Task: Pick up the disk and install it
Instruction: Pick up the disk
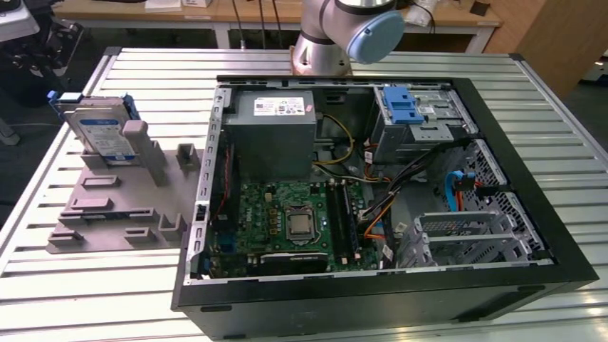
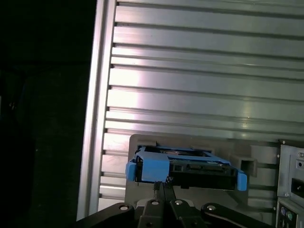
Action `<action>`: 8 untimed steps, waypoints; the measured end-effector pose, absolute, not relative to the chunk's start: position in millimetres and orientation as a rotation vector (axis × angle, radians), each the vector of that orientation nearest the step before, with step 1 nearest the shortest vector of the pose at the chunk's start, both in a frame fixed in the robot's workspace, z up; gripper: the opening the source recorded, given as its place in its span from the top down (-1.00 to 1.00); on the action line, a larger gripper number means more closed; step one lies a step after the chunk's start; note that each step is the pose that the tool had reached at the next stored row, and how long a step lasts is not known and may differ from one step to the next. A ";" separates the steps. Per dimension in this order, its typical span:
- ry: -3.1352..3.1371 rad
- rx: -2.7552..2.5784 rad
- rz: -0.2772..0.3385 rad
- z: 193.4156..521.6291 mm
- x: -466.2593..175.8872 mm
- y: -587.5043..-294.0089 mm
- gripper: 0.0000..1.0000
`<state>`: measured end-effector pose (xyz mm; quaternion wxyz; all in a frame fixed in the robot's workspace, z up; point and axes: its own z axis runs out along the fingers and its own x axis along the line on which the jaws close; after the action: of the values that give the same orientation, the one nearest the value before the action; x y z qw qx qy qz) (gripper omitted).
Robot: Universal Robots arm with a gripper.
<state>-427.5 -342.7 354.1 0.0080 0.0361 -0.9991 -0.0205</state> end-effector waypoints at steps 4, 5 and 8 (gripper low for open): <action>-3.118 0.188 -0.063 354.1 -427.5 -342.7 0.79; -3.117 0.209 -0.063 354.1 -427.6 -342.7 0.79; -3.112 0.265 -0.063 354.2 -427.8 -342.6 0.79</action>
<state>-427.8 -342.6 354.2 0.0090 0.0850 -0.9961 -0.0200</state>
